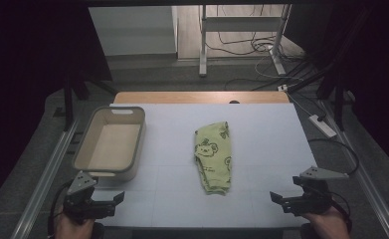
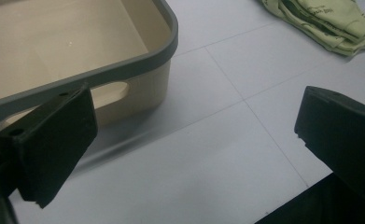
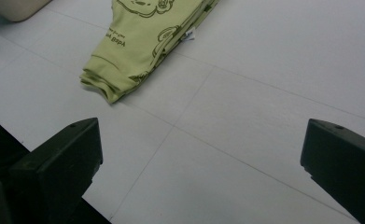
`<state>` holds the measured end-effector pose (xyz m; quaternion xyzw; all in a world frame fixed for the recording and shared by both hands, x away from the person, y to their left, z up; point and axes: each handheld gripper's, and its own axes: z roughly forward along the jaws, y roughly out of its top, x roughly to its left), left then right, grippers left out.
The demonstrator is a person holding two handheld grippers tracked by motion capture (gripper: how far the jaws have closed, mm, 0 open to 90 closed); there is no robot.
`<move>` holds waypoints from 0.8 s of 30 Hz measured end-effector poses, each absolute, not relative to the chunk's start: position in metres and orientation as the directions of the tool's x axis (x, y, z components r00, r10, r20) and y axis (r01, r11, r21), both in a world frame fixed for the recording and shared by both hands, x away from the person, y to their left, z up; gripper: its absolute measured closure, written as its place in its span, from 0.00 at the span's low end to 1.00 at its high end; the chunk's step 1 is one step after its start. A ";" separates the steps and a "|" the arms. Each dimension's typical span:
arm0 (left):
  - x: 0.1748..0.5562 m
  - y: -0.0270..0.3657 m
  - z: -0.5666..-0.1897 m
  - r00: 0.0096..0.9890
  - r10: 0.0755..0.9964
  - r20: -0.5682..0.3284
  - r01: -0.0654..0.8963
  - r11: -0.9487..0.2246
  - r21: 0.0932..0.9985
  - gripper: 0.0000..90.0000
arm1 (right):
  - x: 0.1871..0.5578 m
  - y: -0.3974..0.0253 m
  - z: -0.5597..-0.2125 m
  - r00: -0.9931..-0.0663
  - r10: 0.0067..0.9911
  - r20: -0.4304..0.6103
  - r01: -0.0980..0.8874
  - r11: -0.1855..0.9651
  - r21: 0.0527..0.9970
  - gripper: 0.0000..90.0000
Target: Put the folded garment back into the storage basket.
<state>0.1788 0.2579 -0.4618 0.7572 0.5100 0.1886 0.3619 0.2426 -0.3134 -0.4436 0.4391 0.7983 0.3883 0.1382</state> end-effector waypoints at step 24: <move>0.191 0.248 -0.457 0.503 0.861 -0.076 0.585 -0.274 0.764 0.00 | 0.248 -0.306 -0.440 -0.646 0.750 0.138 0.544 0.326 0.773 0.00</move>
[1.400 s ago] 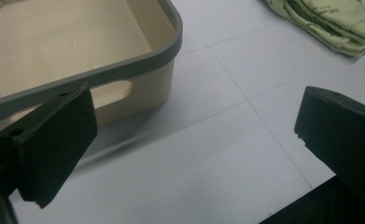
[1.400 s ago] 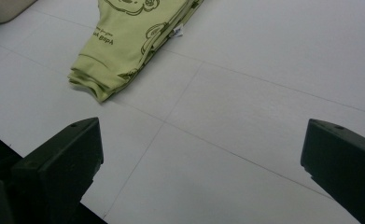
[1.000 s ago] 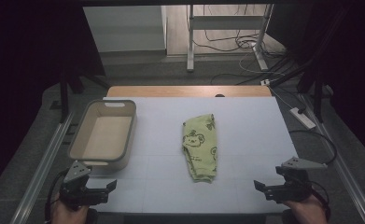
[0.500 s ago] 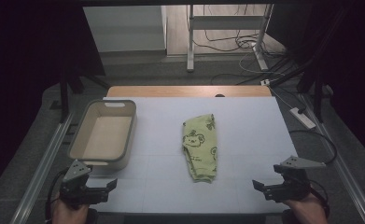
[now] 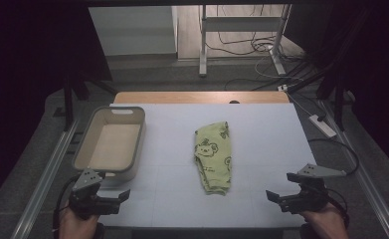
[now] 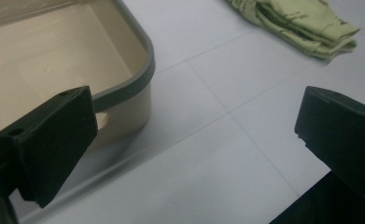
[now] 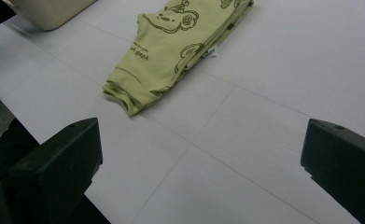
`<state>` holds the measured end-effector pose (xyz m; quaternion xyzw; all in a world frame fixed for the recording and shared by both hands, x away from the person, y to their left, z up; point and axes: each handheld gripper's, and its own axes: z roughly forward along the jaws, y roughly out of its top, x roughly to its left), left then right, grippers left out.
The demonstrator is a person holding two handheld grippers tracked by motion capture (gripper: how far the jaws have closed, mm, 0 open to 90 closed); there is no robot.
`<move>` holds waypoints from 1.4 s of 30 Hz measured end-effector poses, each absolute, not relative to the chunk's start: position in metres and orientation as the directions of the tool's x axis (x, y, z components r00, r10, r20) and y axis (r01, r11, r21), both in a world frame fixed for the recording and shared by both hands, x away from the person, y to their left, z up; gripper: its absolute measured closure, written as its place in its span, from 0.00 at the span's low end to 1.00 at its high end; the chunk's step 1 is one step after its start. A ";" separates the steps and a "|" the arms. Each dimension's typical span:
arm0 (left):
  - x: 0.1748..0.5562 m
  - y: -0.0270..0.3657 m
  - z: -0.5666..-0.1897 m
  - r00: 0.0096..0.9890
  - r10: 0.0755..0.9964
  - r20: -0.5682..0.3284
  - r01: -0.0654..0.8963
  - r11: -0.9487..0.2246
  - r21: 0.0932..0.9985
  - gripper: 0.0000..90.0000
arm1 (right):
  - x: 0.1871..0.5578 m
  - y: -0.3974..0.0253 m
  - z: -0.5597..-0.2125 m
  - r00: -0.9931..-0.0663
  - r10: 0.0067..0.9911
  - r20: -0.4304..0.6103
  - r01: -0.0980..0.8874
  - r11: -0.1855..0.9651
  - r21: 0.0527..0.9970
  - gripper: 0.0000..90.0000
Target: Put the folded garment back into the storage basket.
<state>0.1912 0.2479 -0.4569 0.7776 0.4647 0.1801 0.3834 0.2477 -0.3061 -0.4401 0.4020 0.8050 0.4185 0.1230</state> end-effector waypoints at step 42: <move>0.233 0.227 -0.456 0.596 0.797 -0.099 0.566 -0.330 0.755 0.00 | 0.262 -0.278 -0.433 -0.745 0.658 0.113 0.474 0.402 0.784 0.00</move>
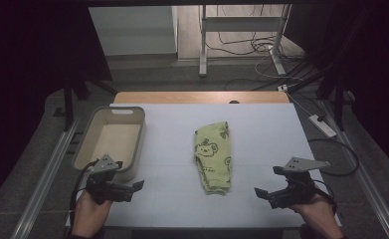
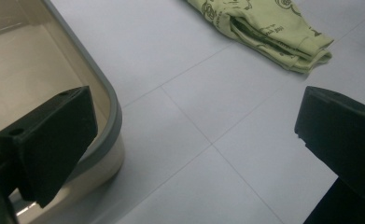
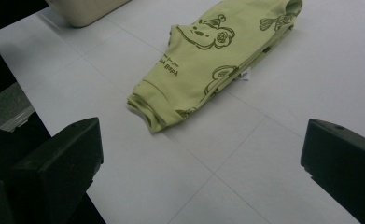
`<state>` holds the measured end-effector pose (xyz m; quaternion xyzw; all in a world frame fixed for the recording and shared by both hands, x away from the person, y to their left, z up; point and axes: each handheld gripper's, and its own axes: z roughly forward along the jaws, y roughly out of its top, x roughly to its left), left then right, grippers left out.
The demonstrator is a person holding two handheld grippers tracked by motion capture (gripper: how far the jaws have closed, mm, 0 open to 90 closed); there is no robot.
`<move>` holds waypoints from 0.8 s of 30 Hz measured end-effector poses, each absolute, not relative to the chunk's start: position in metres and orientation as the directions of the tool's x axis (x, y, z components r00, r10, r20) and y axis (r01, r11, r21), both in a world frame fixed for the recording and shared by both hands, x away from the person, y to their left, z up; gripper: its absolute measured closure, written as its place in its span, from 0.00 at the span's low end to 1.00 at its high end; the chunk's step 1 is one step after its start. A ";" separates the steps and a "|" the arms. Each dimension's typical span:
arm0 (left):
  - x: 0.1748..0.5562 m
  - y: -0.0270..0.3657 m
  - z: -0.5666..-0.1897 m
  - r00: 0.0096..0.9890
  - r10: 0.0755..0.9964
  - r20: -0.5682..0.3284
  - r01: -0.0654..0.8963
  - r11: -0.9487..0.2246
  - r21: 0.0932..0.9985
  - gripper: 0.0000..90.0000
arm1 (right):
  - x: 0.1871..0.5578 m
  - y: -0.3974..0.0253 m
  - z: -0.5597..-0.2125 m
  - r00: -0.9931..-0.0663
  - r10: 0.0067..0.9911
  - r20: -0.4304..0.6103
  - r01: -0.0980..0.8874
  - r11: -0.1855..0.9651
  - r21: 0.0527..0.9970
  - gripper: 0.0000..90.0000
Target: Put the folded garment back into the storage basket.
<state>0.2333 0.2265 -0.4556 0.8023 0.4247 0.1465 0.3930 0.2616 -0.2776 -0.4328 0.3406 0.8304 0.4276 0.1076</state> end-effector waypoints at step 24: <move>0.269 0.203 -0.454 0.608 0.787 -0.104 0.577 -0.348 0.738 0.00 | 0.270 -0.253 -0.437 -0.785 0.610 0.106 0.460 0.460 0.759 0.00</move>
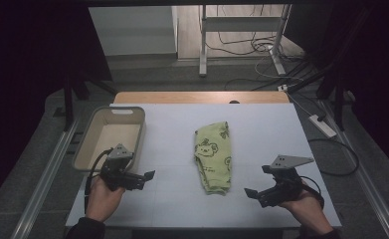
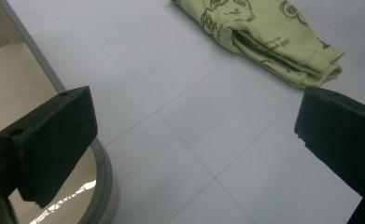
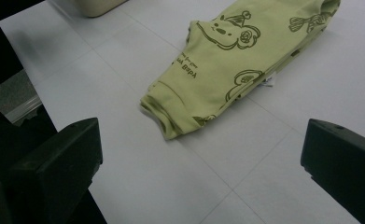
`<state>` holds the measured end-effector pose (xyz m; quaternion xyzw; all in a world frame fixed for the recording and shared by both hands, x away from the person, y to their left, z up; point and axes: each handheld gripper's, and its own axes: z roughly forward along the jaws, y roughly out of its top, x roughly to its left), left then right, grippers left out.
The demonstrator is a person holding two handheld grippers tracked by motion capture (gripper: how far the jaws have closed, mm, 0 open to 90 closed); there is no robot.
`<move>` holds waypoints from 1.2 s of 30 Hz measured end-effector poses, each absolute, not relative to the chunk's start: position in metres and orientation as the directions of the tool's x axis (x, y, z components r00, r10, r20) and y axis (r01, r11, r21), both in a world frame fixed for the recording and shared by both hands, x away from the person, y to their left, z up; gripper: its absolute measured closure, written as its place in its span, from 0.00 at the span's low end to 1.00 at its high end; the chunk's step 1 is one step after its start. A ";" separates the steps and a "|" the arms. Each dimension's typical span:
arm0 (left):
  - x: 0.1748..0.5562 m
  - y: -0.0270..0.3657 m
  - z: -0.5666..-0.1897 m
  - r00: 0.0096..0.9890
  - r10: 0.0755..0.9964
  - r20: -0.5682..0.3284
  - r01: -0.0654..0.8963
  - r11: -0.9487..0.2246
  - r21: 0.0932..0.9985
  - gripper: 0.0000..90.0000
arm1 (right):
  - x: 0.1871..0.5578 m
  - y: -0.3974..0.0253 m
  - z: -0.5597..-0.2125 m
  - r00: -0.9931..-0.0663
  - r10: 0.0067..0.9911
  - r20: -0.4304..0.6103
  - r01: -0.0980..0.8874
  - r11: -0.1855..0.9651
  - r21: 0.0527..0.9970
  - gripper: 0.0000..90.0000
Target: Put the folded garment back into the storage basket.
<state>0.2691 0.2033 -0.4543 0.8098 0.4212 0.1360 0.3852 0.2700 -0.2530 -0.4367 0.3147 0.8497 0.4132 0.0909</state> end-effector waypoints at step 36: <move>0.323 0.156 -0.449 0.635 0.768 -0.082 0.557 -0.382 0.738 0.00 | 0.280 -0.224 -0.446 -0.829 0.547 0.118 0.439 0.505 0.743 0.00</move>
